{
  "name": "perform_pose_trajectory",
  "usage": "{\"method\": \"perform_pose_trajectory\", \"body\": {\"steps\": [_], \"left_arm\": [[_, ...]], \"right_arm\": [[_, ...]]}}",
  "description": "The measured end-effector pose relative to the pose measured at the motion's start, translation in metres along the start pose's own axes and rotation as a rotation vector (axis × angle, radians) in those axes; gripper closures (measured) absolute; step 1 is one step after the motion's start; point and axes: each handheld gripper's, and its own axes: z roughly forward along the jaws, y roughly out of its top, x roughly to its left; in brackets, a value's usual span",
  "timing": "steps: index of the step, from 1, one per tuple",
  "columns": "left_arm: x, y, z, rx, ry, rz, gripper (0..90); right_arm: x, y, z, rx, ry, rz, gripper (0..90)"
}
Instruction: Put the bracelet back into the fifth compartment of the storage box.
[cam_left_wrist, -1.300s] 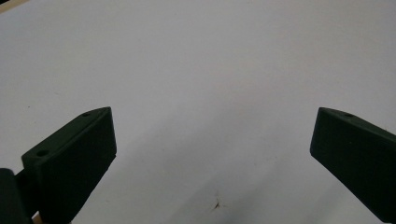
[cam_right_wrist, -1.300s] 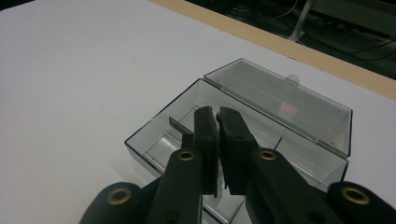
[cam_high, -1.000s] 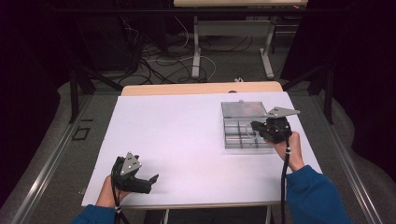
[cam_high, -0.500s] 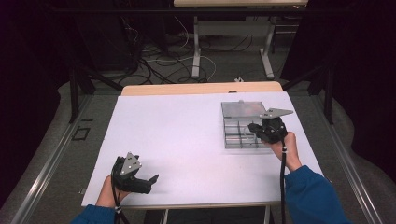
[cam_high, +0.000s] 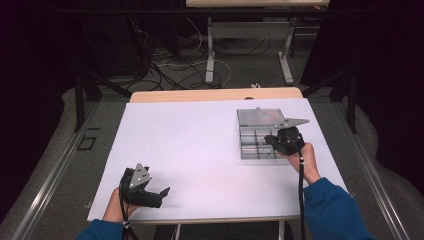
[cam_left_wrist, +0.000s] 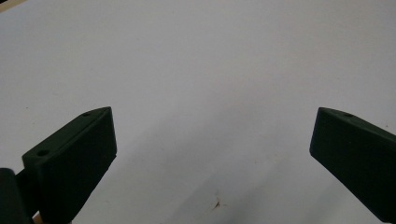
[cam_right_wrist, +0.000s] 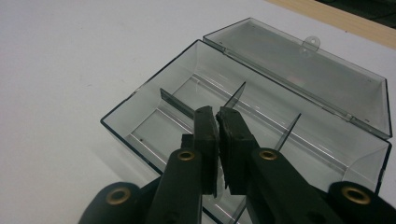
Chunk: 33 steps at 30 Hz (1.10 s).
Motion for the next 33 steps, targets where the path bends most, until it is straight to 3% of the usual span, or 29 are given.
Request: {"method": "perform_pose_trajectory", "body": {"steps": [15,27,33], "left_arm": [[-0.001,0.000,0.001,-0.004,-0.010,-0.006,0.3],[0.001,0.000,0.002,0.002,-0.010,-0.003,0.3],[0.001,0.000,0.003,0.001,-0.013,0.001,0.3]], "right_arm": [[-0.001,-0.009,0.014,0.056,-0.022,0.022,85.8],[-0.008,-0.015,0.022,0.092,-0.071,0.054,85.6],[-0.011,-0.016,0.024,0.096,-0.068,0.044,85.5]]}}
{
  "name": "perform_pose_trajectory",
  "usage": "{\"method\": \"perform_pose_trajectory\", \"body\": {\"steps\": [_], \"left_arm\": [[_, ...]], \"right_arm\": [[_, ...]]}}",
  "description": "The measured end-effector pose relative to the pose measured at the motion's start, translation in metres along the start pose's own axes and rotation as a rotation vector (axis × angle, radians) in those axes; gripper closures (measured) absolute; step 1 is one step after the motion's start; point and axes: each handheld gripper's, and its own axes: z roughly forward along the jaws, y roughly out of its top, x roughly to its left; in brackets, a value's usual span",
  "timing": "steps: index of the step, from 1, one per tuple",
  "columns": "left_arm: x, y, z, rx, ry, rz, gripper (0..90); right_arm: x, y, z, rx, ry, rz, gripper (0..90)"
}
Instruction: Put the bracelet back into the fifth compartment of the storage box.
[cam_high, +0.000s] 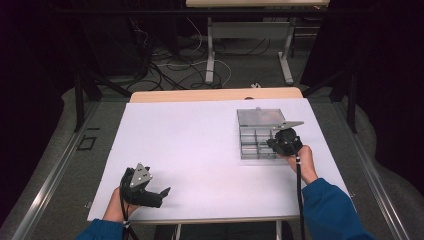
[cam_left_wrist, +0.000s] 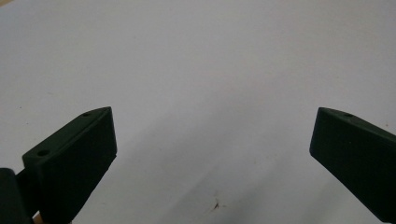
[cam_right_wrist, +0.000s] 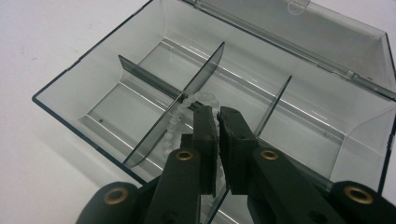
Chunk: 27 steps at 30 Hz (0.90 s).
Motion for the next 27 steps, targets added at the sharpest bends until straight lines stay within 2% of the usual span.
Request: {"method": "perform_pose_trajectory", "body": {"steps": [2,3,8,11,13,16,18,22,23,27], "left_arm": [[0.000,0.000,0.000,0.000,0.001,0.000,0.3],[0.000,0.000,0.000,0.000,0.000,-0.002,0.3],[-0.001,0.000,-0.001,0.004,0.000,-0.004,0.3],[-0.001,0.000,-0.001,0.001,-0.001,-0.006,0.3],[-0.001,0.000,-0.001,0.000,-0.003,-0.005,0.3],[-0.001,-0.001,-0.001,-0.003,0.000,-0.003,0.3],[-0.001,-0.001,-0.002,-0.004,-0.002,0.000,0.3],[-0.001,-0.001,-0.002,-0.005,-0.004,0.004,0.3],[-0.001,-0.001,-0.002,-0.005,-0.004,0.004,0.3],[-0.001,-0.001,-0.002,-0.005,-0.004,0.004,0.3]], "right_arm": [[0.001,-0.001,0.001,0.010,0.001,0.012,85.4],[0.000,-0.001,0.002,0.010,0.004,-0.008,85.3],[0.001,-0.001,0.001,0.008,-0.012,-0.001,83.9],[0.001,-0.001,0.001,0.012,-0.016,0.011,74.1],[0.000,0.000,-0.002,-0.002,-0.023,0.001,67.3],[0.000,0.001,-0.009,-0.024,-0.009,0.002,60.0],[0.000,0.000,-0.013,-0.027,0.001,-0.001,52.0],[0.000,-0.001,-0.019,-0.021,0.034,0.010,38.3],[-0.001,-0.001,-0.021,-0.022,0.051,-0.010,34.8],[-0.001,-0.003,-0.030,-0.038,0.097,-0.017,22.3]]}}
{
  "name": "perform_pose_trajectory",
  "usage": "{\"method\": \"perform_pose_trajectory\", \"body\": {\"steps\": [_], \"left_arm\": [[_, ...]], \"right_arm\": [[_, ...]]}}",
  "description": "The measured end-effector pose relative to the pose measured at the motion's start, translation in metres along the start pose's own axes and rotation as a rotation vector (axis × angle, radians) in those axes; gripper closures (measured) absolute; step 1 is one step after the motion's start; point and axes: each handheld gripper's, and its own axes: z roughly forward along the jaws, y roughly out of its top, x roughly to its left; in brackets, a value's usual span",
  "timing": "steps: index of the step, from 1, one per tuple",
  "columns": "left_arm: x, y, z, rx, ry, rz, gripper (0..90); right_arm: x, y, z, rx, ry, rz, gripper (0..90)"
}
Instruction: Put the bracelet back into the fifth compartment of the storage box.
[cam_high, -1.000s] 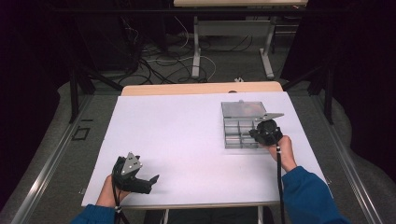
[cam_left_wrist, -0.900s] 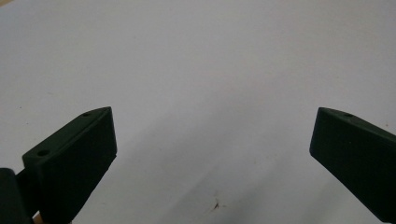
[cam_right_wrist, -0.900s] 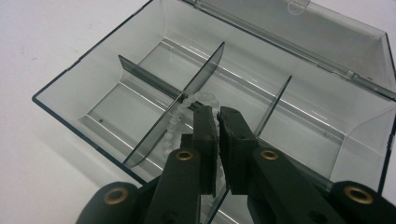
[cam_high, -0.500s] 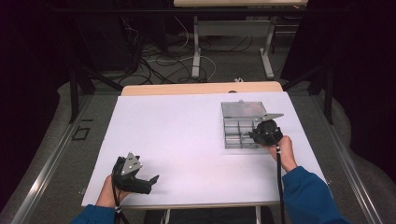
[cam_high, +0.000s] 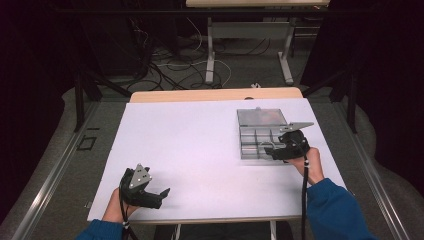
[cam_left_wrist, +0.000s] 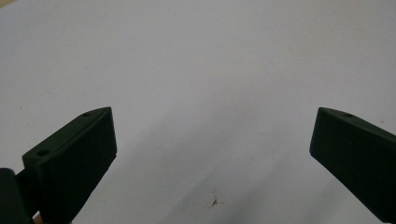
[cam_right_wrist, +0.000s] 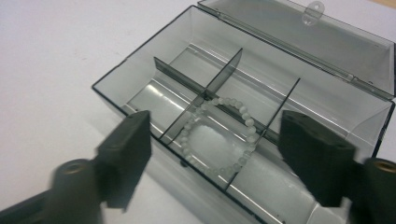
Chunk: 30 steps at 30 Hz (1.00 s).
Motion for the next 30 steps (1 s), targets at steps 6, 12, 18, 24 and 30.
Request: {"method": "perform_pose_trajectory", "body": {"steps": [6,12,18,24,30], "left_arm": [[-0.001,0.000,0.000,0.001,0.004,-0.003,0.3],[-0.001,0.000,-0.001,0.000,0.002,-0.002,0.3],[0.000,0.000,-0.001,0.002,0.001,0.001,0.3],[-0.001,0.000,-0.001,0.000,0.001,-0.002,0.3],[-0.001,0.000,-0.001,-0.001,0.000,-0.002,0.3]], "right_arm": [[0.003,-0.004,-0.011,0.007,0.044,0.004,14.2],[0.007,-0.007,-0.017,0.007,0.064,-0.002,8.7],[0.011,-0.007,-0.020,0.014,0.075,-0.018,5.6],[0.020,-0.008,-0.026,0.008,0.090,-0.038,3.6],[0.025,-0.011,-0.034,0.002,0.103,-0.056,2.7]]}}
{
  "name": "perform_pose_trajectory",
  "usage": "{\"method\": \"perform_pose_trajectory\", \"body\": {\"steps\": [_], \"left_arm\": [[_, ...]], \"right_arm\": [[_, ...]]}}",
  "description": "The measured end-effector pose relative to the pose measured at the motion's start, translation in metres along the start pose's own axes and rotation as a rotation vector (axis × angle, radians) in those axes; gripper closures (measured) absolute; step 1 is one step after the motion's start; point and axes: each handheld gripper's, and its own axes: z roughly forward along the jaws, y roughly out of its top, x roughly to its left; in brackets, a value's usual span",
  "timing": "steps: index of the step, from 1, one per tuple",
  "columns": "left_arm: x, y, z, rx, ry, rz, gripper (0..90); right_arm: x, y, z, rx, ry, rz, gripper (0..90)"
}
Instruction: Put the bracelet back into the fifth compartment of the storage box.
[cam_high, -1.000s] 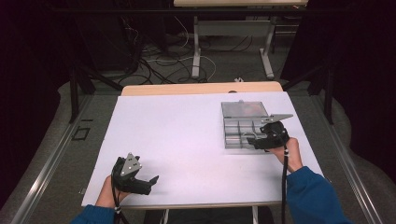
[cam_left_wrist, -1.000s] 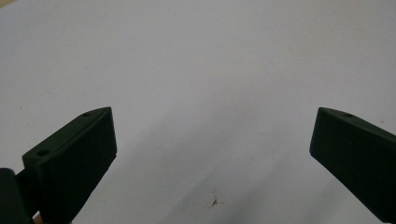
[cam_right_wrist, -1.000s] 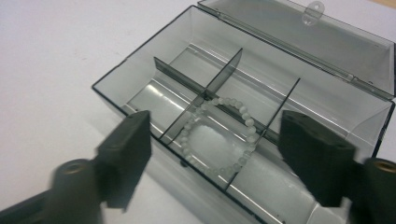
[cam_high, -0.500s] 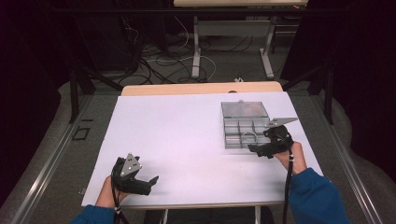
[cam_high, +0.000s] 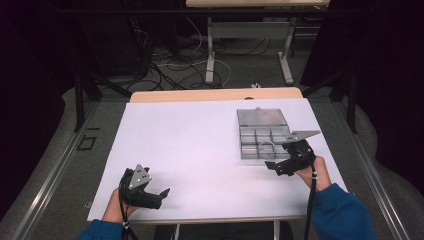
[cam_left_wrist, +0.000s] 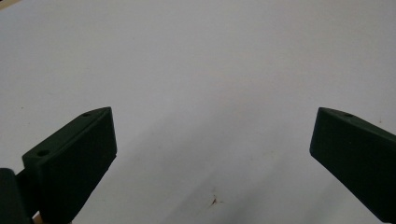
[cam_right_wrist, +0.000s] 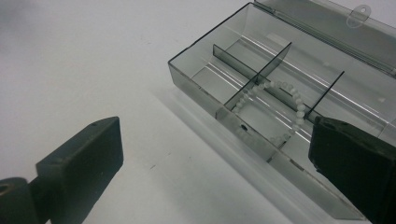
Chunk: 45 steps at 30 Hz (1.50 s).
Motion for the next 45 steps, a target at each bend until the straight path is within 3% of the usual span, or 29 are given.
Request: {"method": "perform_pose_trajectory", "body": {"steps": [20,32,41,45], "left_arm": [[0.000,0.000,0.001,-0.001,-0.002,-0.001,0.3],[-0.001,0.000,0.001,0.002,-0.004,-0.007,0.3],[-0.001,0.000,0.002,0.007,-0.009,-0.004,0.3],[-0.001,0.000,0.002,0.007,-0.008,-0.001,0.3]], "right_arm": [[0.018,-0.029,-0.027,-0.008,0.019,-0.037,0.0],[0.026,-0.048,-0.032,-0.011,0.028,-0.068,0.0],[0.031,-0.065,-0.032,0.012,0.032,-0.061,0.0],[0.031,-0.067,-0.031,-0.004,0.015,-0.062,0.0]]}}
